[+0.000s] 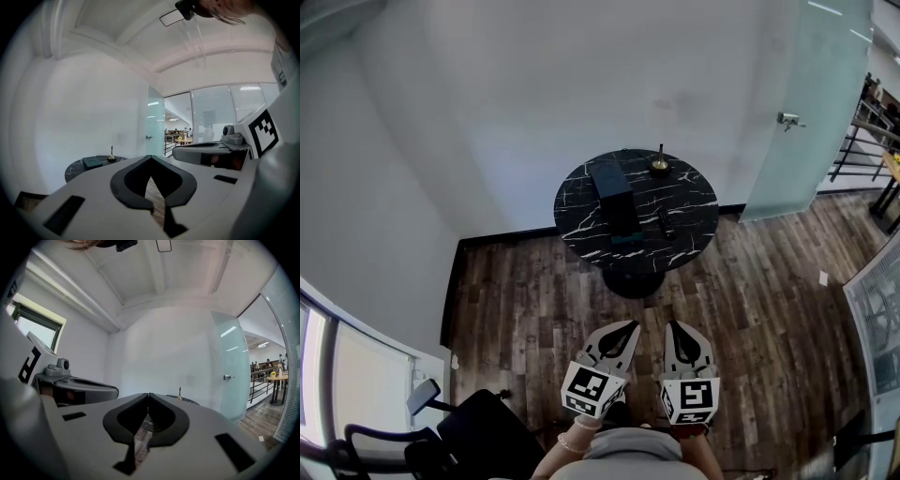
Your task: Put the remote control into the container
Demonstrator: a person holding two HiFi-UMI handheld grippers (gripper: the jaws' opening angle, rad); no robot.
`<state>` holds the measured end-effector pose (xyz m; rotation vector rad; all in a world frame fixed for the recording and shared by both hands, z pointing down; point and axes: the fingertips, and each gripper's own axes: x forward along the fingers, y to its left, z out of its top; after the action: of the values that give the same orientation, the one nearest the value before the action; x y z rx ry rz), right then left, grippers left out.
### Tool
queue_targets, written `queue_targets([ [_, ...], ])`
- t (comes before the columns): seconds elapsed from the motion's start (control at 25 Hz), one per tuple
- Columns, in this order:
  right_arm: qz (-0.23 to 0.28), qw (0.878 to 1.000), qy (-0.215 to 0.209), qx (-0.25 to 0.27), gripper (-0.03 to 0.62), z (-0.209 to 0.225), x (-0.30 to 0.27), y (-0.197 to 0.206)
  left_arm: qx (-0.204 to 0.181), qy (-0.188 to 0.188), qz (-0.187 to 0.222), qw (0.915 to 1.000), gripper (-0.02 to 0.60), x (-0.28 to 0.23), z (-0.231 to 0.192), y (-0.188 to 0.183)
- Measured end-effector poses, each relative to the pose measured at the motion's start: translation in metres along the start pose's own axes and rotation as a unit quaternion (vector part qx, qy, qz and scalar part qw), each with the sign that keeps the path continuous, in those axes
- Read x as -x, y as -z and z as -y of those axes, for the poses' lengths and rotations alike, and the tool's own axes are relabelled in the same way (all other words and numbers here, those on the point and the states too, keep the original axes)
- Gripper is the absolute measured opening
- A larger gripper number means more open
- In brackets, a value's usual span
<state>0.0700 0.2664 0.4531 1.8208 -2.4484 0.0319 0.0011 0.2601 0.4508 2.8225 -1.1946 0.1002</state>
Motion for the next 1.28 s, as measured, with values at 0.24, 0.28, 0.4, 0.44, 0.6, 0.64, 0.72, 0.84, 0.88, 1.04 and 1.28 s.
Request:
queue_targets([
  [0.24,0.000,1.000,0.008,-0.001,0.012,-0.011,-0.037,-0.004,-0.007,0.016,0.002,0.9998,0.006,-0.011,-0.035,-0.004],
  [0.28,-0.001,1.000,0.011,0.001,0.012,-0.014,-0.043,-0.005,-0.011,0.018,0.002,0.9998,0.006,-0.012,-0.041,-0.004],
  [0.4,-0.002,1.000,0.016,0.007,0.012,-0.021,-0.057,-0.003,-0.012,0.026,-0.001,0.9996,0.006,-0.015,-0.054,-0.003],
  [0.44,-0.004,1.000,0.016,0.008,0.012,-0.023,-0.060,-0.002,-0.011,0.029,-0.002,0.9995,0.006,-0.016,-0.058,-0.002],
  [0.6,-0.010,1.000,0.019,0.012,0.012,-0.029,-0.070,-0.002,-0.011,0.035,-0.005,0.9993,0.006,-0.019,-0.069,0.000],
  [0.64,-0.011,1.000,0.020,0.013,0.012,-0.029,-0.072,-0.003,-0.010,0.037,-0.006,0.9993,0.006,-0.020,-0.071,0.000],
  [0.72,-0.012,1.000,0.021,0.014,0.012,-0.030,-0.077,-0.005,-0.008,0.037,-0.007,0.9992,0.006,-0.021,-0.075,-0.001],
  [0.84,-0.014,1.000,0.018,0.013,0.012,-0.031,-0.086,-0.006,-0.006,0.038,-0.006,0.9992,0.006,-0.024,-0.081,-0.001],
  [0.88,-0.015,1.000,0.016,0.010,0.012,-0.031,-0.088,-0.006,-0.004,0.038,-0.006,0.9992,0.006,-0.025,-0.083,-0.001],
  [1.04,-0.017,1.000,0.004,-0.002,0.012,-0.029,-0.101,-0.005,0.001,0.032,-0.007,0.9995,0.006,-0.032,-0.091,-0.001],
  [1.28,-0.014,1.000,-0.014,-0.001,0.012,-0.020,-0.125,-0.011,0.002,0.019,-0.006,0.9998,0.006,-0.053,-0.103,-0.008],
])
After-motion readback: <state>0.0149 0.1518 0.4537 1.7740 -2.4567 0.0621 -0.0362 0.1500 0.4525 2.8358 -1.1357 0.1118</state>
